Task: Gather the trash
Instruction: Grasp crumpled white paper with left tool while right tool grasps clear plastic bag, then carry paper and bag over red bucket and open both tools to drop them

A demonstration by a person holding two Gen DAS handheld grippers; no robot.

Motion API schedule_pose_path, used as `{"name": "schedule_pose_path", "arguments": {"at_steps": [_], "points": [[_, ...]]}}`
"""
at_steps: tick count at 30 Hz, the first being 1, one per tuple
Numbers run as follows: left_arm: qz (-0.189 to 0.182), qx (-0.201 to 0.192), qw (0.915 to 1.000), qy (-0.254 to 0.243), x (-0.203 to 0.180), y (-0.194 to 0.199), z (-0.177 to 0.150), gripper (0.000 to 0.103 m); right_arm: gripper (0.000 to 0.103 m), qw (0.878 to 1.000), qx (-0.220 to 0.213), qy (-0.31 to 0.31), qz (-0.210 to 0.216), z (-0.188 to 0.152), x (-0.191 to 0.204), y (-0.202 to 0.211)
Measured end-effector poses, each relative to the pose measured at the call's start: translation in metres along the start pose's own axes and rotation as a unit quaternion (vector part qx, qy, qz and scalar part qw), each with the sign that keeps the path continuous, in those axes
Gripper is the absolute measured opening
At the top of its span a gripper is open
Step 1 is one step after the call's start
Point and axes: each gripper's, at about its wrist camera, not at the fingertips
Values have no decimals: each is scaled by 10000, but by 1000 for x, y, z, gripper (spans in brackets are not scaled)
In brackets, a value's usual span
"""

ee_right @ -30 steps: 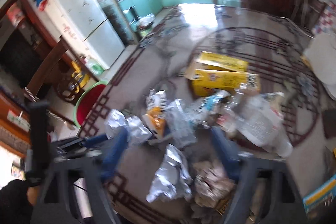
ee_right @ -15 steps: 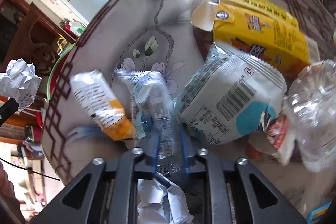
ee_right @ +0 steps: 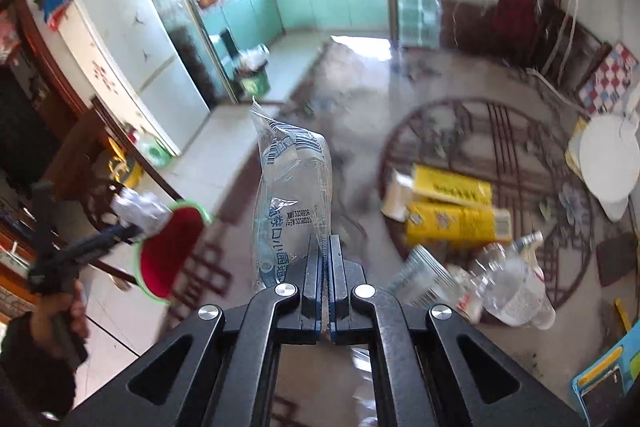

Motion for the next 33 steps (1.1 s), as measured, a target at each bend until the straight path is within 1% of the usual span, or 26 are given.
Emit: {"name": "schedule_pose_path", "arguments": {"at_steps": [2, 5, 8, 11, 14, 17, 24, 26, 28, 29, 30, 31, 33], "points": [[123, 7, 9999, 71, 18, -1, 3, 33, 1, 9996, -90, 45, 246, 13, 25, 1], [342, 12, 9993, 146, 43, -1, 3, 33, 1, 9979, 25, 147, 623, 14, 69, -22], [520, 109, 9982, 271, 67, -6, -1, 33, 1, 9925, 448, 93, 1131, 0, 113, -69], [637, 252, 9970, 361, 89, -13, -6, 33, 1, 9849, 927, 58, 1461, -23, 150, -121], [664, 424, 9959, 444, 103, -21, -13, 33, 1, 9791, 1346, 111, 1518, -47, 177, -168], [689, 548, 9950, 475, 112, -29, -18, 33, 1, 9755, 1637, 169, 1460, -63, 195, -199], [727, 667, 9943, 407, 122, -40, -19, 33, 1, 9715, 1877, 201, 1432, -81, 213, -228], [772, 650, 9942, 373, 122, -42, -17, 36, 2, 9686, 1995, 156, 1477, -84, 213, -232], [828, 621, 9942, 307, 122, -43, -15, 49, 2, 9673, 2035, 85, 1512, -86, 213, -235], [865, 586, 9941, 280, 121, -42, -14, 64, 3, 9669, 2042, 26, 1533, -85, 209, -235], [907, 525, 9942, 255, 121, -40, -12, 77, 3, 9670, 2049, -40, 1516, -85, 207, -237], [949, 460, 9941, 240, 121, -39, -11, 80, 6, 9668, 2090, -114, 1466, -85, 206, -240], [986, 364, 9942, 244, 121, -36, -10, 82, 16, 9655, 2218, -175, 1355, -88, 207, -245]]}}
Point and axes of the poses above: each gripper's, at about its wrist camera, not at the fingertips, and y roughly against the way its jaws point, x to its left, z to its top, and after that the axes turned 14 degrees about -x, right-handed
